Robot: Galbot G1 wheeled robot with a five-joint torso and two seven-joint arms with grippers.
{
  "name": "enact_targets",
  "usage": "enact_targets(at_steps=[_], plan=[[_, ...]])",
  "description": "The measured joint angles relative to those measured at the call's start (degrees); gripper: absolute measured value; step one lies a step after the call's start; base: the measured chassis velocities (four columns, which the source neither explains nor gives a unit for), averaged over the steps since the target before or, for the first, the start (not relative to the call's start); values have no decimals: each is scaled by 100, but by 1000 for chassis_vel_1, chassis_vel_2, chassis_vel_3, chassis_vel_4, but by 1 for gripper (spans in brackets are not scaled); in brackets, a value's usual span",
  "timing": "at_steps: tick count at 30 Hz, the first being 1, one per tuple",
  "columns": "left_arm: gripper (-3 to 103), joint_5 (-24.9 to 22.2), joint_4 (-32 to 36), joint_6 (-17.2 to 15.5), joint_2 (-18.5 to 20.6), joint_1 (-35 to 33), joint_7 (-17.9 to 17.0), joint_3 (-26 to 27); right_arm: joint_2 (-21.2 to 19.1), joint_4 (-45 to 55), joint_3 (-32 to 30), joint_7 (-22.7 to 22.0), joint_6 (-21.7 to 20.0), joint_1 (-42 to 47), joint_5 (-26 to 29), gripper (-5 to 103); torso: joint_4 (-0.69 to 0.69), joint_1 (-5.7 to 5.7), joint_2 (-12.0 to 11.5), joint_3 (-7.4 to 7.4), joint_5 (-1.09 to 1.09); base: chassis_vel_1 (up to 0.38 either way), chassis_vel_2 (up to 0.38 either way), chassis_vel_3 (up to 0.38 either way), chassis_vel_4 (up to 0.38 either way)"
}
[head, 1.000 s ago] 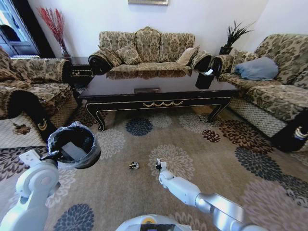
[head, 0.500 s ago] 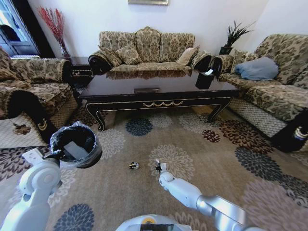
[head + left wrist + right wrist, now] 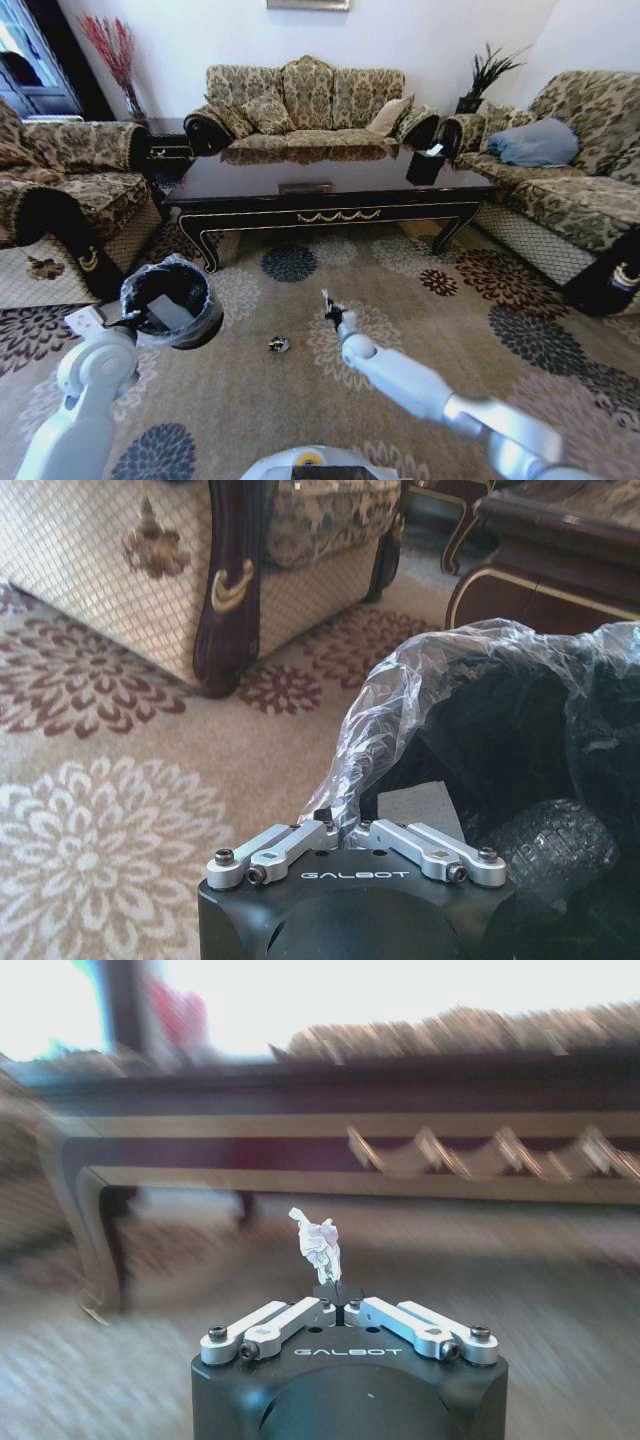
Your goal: Move to the front of the table and pick up the trash from the floor, then place it into the trash bin.
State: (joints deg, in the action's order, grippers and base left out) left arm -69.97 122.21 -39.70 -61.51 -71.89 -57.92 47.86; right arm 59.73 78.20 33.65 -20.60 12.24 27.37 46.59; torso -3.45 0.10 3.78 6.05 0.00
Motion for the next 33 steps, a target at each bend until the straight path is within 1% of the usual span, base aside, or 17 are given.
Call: enact_targets(at_steps=[1,4,5,6,9,11,12,13,14,15,16,17,19,20,22,29,33], plan=[[2,0,0,0,0,0,0,0,0,0,0,0,0,0,0,0,0,0,0,0,0,0,0,0,0],[2,-39,-170,-49,29,118,-52,-107,-75,438,216,414,263,-400,-48,0,5,0,0,0,0,0,0,0,0],[2,-39,-189,-70,31,148,-54,-141,-74,546,306,519,334,-537,-58,0,5,0,0,0,0,0,0,0,0],[2,-39,-189,-70,31,148,-54,-141,-74,546,306,519,334,-537,-58,0,5,0,0,0,0,0,0,0,0],[2,-29,-276,-119,23,312,-79,-278,49,724,733,904,632,-987,-140,0,2,0,0,0,0,0,0,0,0],[2,-24,-295,-123,20,336,-86,-296,96,716,816,979,691,-1055,-167,0,0,0,0,0,-1,0,0,0,0],[2,-18,-335,-126,17,378,-90,-324,179,692,921,1087,773,-1137,-221,0,1,0,0,0,-1,0,0,0,0],[2,-16,-425,-130,11,470,-106,-380,440,569,1141,1296,931,-1276,-364,0,0,0,0,1,-2,0,0,0,0],[2,-18,-474,-130,8,527,-120,-410,640,489,1253,1400,1003,-1339,-431,0,2,0,0,0,-2,0,0,0,0],[2,-18,-474,-130,8,527,-120,-410,640,489,1253,1400,1003,-1339,-431,0,2,0,0,0,-2,0,0,0,0],[2,-24,-499,-130,6,560,-134,-429,762,444,1319,1449,1036,-1376,-460,0,3,0,-1,0,-1,0,0,0,0],[2,-34,-568,-128,5,659,-183,-480,1050,345,1485,1528,1101,-1465,-484,0,7,0,-1,0,-1,0,0,0,0],[2,-32,-657,-125,9,771,-221,-574,1285,261,1660,1553,1128,-1540,-470,0,8,0,-1,0,-1,0,0,0,0],[2,-32,-657,-125,9,771,-221,-574,1285,261,1660,1553,1128,-1540,-470,0,8,0,-1,0,-1,0,0,0,0],[2,-31,-762,-125,8,885,-233,-723,1498,147,1852,1563,1147,-1581,-460,0,2,0,-1,0,-2,0,0,0,0],[2,-8,-843,-126,-57,995,-235,-927,1669,-28,1979,1568,1170,-1558,-525,0,2,0,-1,0,-1,0,0,0,0],[2,-5,-846,-129,-82,1036,-235,-987,1756,-254,1996,1617,1255,-1564,-585,0,2,0,-1,0,-1,0,0,0,0]])
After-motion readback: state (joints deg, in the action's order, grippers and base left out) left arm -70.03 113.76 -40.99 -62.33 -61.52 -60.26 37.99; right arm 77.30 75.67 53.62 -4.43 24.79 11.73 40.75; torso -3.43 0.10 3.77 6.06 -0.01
